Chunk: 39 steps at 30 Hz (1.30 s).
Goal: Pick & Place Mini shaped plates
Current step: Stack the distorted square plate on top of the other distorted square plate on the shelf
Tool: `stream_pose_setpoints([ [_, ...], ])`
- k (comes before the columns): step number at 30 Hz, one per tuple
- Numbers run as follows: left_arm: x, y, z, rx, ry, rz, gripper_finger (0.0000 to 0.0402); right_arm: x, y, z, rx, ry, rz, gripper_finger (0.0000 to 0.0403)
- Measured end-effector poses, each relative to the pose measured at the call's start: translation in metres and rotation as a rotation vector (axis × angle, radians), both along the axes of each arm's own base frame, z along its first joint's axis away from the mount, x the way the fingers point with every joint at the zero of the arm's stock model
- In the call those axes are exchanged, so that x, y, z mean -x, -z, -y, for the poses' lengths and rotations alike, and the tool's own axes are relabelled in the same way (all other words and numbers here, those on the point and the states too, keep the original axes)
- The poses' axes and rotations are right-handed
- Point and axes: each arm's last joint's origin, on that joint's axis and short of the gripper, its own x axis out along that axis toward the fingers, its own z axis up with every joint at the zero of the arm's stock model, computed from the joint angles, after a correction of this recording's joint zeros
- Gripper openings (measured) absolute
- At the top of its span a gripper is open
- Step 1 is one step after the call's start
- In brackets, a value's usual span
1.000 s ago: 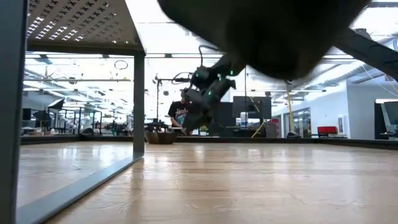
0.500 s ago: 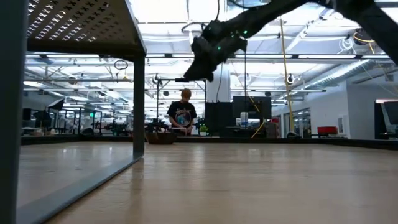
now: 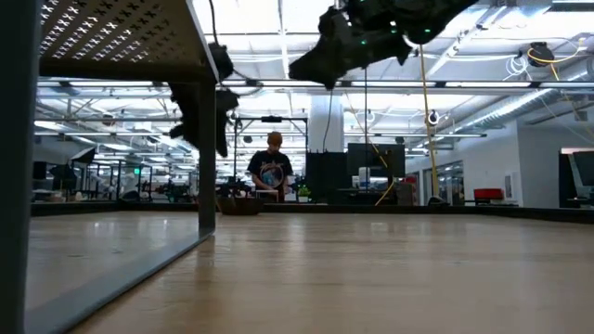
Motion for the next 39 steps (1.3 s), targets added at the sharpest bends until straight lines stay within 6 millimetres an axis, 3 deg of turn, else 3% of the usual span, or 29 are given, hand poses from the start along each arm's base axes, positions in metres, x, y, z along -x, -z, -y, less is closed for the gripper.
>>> stream_pose_setpoints([
  [7, -0.01, 0.009, -0.003, -0.009, -0.091, -0.055, 0.0238, 0.019, 0.015, -0.02, 0.067, 0.106, 0.034, 0.0124],
  [15, -0.009, -0.002, 0.007, -0.035, -0.047, -0.046, 0.0233, 0.023, 0.019, -0.02, 0.063, 0.103, 0.026, 0.0124],
  [19, 0.004, -0.032, 0.018, -0.108, 0.002, 0.027, 0.0207, 0.023, 0.02, -0.021, 0.06, 0.103, 0.021, 0.0124],
  [22, 0.021, -0.066, 0.028, -0.225, 0.001, 0.097, 0.0182, 0.023, 0.019, -0.02, 0.061, 0.105, 0.021, 0.0123],
  [28, 0.063, -0.167, 0.027, -0.458, -0.243, 0.082, 0.0131, 0.023, 0.019, -0.02, 0.064, 0.105, 0.029, 0.0125],
  [32, 0.071, -0.222, 0.011, -0.505, -0.272, 0.113, 0.011, 0.023, 0.019, -0.02, 0.057, 0.11, 0.029, 0.0125],
  [35, 0.074, -0.237, -0.017, -0.468, -0.332, 0.098, 0.0108, 0.023, 0.019, -0.02, 0.03, 0.117, 0.028, 0.0125],
  [39, 0.061, -0.215, -0.066, -0.291, -0.323, 0.009, 0.0119, 0.023, 0.019, -0.02, 0.014, 0.121, 0.028, 0.0125],
])
